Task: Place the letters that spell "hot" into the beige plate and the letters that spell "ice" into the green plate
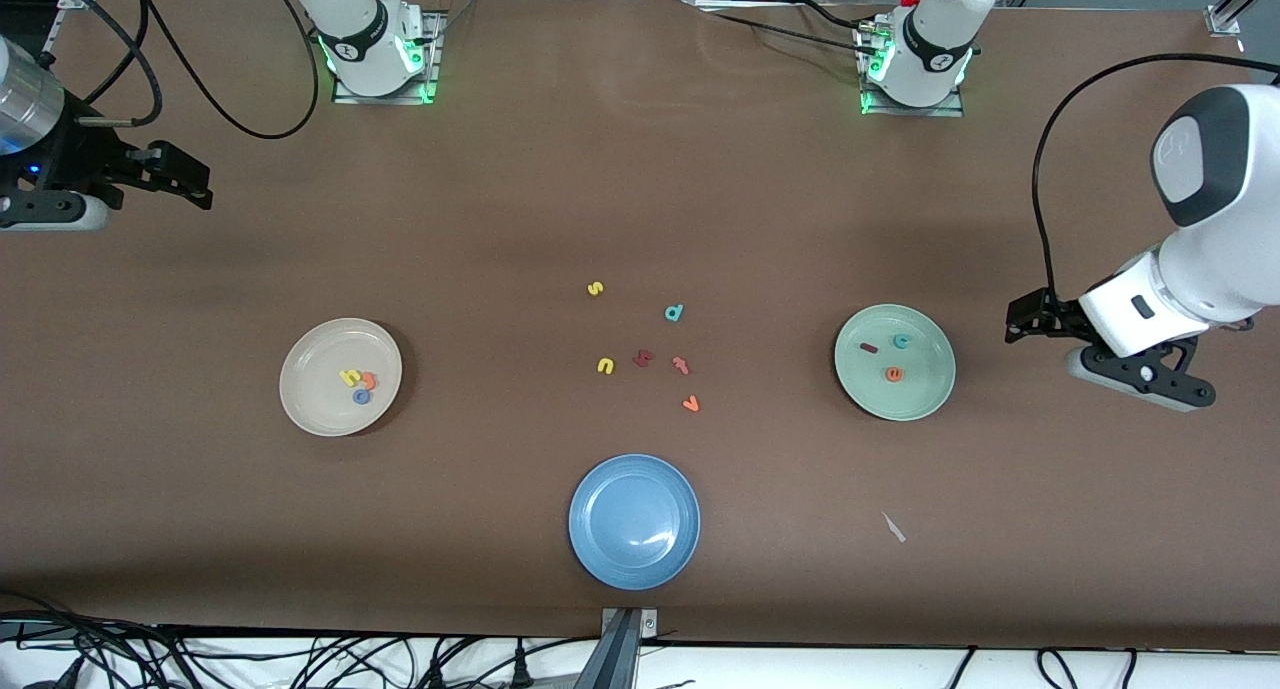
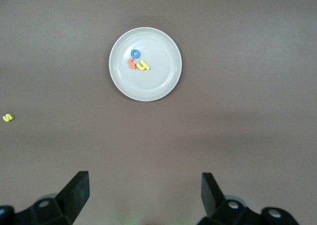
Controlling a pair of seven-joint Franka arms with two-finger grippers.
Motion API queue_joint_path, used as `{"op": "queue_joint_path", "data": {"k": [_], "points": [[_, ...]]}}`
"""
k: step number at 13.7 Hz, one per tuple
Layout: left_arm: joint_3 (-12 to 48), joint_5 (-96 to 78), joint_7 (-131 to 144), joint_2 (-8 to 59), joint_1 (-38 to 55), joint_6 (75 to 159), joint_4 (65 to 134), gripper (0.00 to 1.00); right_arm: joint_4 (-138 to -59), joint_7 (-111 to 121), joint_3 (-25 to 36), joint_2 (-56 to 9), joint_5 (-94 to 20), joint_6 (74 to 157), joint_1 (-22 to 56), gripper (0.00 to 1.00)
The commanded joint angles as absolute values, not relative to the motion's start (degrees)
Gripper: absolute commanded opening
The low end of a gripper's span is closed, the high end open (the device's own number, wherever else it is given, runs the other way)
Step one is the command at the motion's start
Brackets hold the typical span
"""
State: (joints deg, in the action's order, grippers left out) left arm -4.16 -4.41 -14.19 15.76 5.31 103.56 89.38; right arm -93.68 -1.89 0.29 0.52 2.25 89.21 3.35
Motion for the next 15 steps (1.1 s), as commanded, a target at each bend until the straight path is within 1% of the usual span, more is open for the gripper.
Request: {"op": "queue_joint_path", "data": {"k": [1,3,7,9,11,13,15], "points": [[-1.06,-4.31,-6.88,13.19,2.20,98.63,88.69,1.00,-92.29,-1.67,2.63,0.09,2.29,87.80,5.36,1.00],[-0.09,-4.31,-3.97,11.61,1.41,94.86,88.33,1.00,-92.29,-2.19,2.64,0.09,1.50,87.80,5.36,1.00],[0.26,-0.45,-3.08,10.81,1.06,84.66,80.70,1.00,-92.28,-1.93,2.72,0.18,0.09,87.63,5.27,1.00],[2.62,-0.18,-2.99,9.24,-1.30,84.02,80.60,1.00,-92.20,-2.02,2.64,0.09,0.09,87.80,5.27,1.00],[6.05,-0.70,-0.37,7.65,-4.64,84.37,82.17,1.00,-92.20,-2.37,2.64,0.09,0.00,88.15,5.19,1.00],[6.15,-1.05,0.00,6.60,-4.66,86.21,84.54,1.00,-92.20,-2.29,2.64,0.09,-0.09,88.07,5.27,1.00],[6.06,-1.05,0.09,2.48,-4.22,93.56,92.51,1.00,-91.94,-2.29,2.64,-0.26,0.09,87.80,5.45,1.00]]}}
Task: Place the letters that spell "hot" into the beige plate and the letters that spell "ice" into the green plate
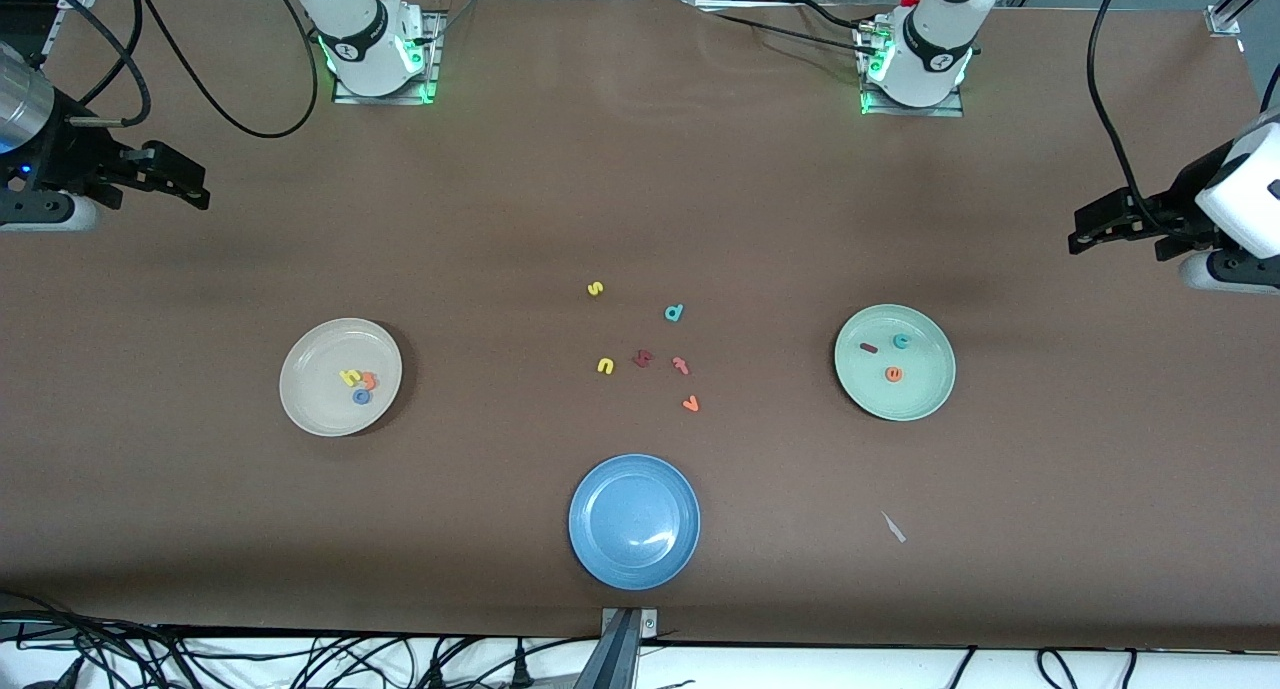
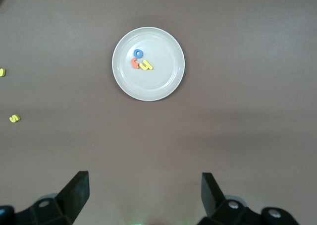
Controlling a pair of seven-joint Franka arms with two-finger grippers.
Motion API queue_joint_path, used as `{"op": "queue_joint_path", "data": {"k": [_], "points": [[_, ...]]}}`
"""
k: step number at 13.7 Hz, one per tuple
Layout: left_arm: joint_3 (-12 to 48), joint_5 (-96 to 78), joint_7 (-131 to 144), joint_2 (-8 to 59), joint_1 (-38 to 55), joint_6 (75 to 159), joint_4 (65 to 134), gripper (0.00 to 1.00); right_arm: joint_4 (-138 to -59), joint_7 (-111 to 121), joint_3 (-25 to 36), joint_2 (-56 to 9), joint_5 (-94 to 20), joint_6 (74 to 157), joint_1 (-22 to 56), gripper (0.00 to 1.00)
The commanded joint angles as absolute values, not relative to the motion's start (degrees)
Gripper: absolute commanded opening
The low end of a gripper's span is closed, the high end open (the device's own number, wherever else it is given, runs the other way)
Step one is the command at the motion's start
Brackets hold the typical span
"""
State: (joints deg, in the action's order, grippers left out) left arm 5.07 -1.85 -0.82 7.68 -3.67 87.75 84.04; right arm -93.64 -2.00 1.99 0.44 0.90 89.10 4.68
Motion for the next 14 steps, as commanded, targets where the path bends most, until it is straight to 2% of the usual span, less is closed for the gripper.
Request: {"op": "queue_joint_path", "data": {"k": [1,3,14], "points": [[6.06,-1.05,0.09,1.77,-3.96,94.82,94.11,1.00,-91.67,-2.29,2.64,-0.87,0.00,87.80,5.45,1.00],[4.14,-0.97,0.26,1.67,-1.24,94.83,94.04,1.00,-91.58,-2.37,2.37,-0.97,0.00,87.80,5.45,1.00],[4.04,-1.14,0.26,-1.06,-1.93,90.18,93.52,1.00,-91.58,-2.37,2.37,-0.97,0.17,87.80,5.45,1.00]]}}
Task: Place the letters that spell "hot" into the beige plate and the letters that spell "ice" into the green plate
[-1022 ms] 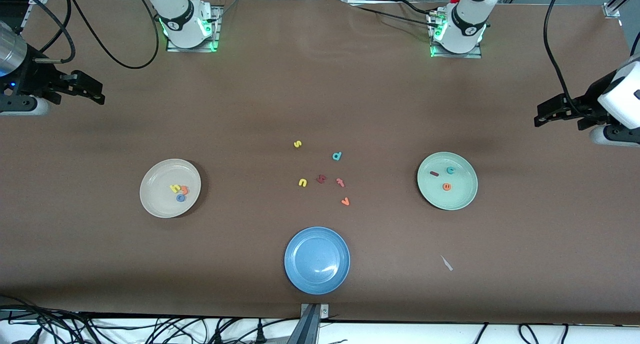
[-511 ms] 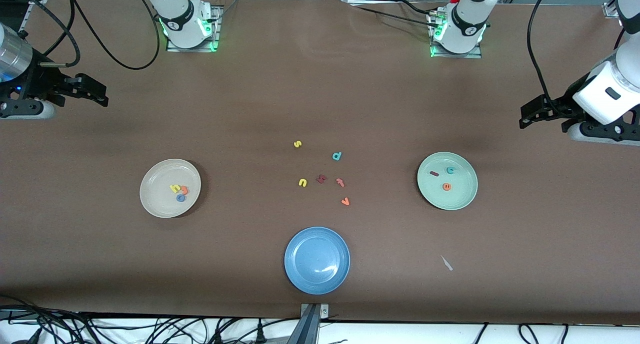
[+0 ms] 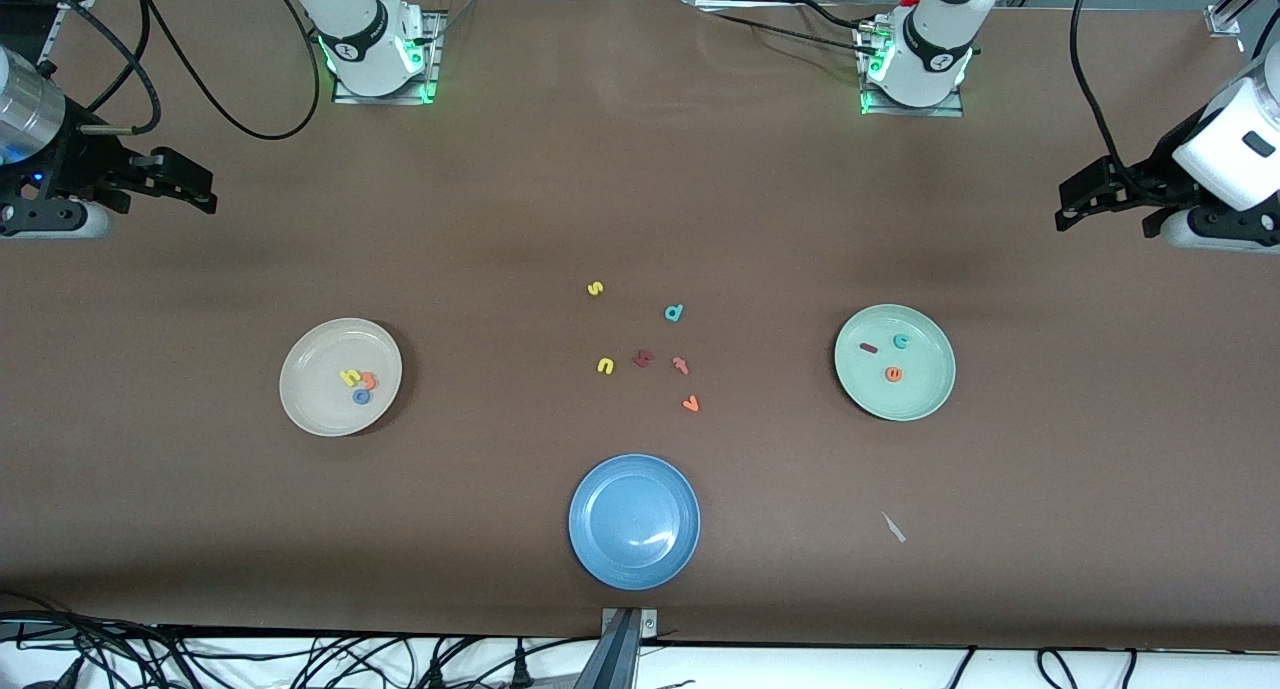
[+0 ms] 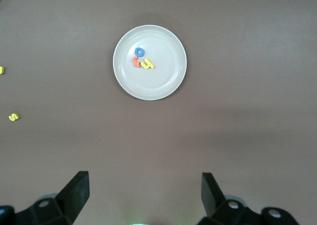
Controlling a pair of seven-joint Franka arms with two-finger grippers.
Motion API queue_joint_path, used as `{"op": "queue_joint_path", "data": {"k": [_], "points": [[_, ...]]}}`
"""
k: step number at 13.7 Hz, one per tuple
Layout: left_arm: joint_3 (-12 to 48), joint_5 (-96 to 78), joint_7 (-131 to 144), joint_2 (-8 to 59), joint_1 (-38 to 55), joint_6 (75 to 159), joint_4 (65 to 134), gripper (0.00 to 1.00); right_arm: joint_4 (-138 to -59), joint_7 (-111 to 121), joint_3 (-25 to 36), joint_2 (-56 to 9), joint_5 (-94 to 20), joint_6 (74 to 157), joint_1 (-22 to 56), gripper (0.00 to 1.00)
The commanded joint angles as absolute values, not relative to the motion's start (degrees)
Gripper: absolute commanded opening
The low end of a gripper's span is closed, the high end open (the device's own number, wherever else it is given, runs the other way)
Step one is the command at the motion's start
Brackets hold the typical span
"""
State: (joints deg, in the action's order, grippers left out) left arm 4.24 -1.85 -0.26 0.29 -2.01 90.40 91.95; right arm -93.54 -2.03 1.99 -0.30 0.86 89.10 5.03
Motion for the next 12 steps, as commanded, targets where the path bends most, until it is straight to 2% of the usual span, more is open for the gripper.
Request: {"op": "queue_joint_path", "data": {"k": [1,12], "points": [[4.04,-1.14,0.26,-0.97,-1.93,90.26,93.52,1.00,-91.58,-2.37,2.29,-0.97,0.35,87.98,5.45,1.00],[3.43,-0.79,0.26,1.67,-1.23,89.30,91.67,1.00,-91.14,-2.37,2.37,-0.88,0.09,89.12,5.36,1.00]]}}
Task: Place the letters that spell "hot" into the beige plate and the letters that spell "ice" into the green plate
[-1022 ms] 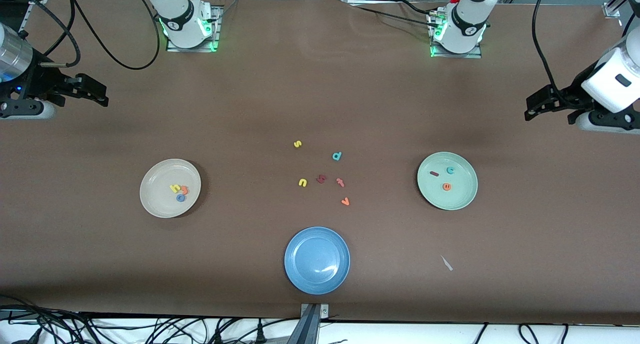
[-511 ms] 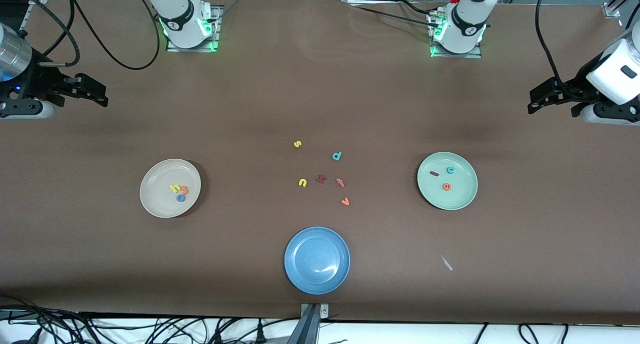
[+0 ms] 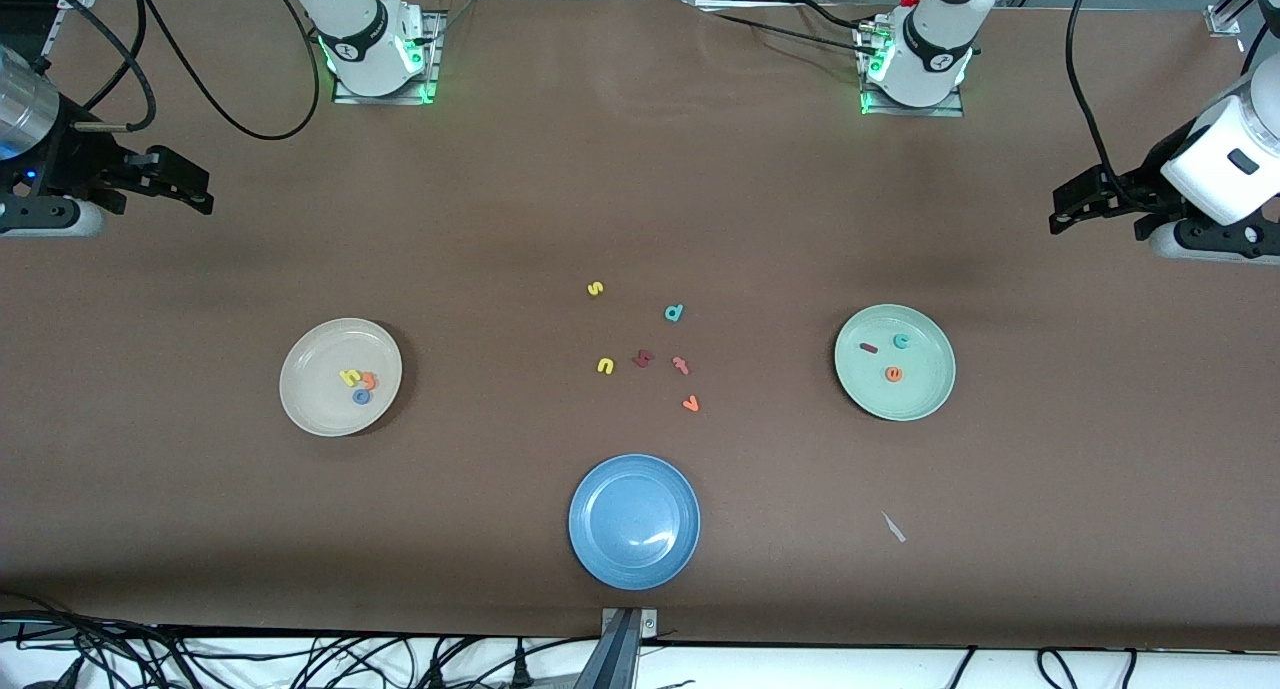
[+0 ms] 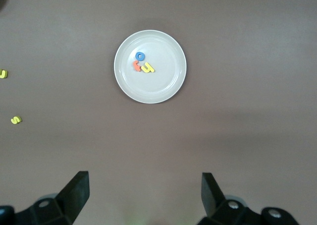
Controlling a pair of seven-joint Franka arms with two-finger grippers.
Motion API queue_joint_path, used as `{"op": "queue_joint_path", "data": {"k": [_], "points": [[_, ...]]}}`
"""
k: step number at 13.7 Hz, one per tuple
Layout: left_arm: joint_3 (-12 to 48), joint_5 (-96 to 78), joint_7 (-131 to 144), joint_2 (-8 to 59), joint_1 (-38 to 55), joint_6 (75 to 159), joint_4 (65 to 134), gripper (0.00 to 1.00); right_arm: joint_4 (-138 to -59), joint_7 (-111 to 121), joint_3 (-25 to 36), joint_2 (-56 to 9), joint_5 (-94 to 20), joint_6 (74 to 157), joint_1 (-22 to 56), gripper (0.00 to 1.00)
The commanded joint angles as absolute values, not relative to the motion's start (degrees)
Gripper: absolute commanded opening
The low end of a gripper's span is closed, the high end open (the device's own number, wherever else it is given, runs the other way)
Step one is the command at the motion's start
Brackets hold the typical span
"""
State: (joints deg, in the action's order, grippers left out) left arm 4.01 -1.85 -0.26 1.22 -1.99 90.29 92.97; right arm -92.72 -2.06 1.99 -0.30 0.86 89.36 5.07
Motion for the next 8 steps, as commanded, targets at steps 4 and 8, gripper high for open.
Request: {"op": "queue_joint_path", "data": {"k": [4,8], "points": [[3.43,1.23,-1.23,1.76,-1.14,88.33,91.58,1.00,-91.14,-2.37,2.37,-0.88,0.09,89.12,5.36,1.00],[3.43,0.70,-1.49,1.76,-1.14,88.33,91.58,1.00,-91.14,-2.37,2.37,-0.88,0.09,89.12,5.36,1.00]]}}
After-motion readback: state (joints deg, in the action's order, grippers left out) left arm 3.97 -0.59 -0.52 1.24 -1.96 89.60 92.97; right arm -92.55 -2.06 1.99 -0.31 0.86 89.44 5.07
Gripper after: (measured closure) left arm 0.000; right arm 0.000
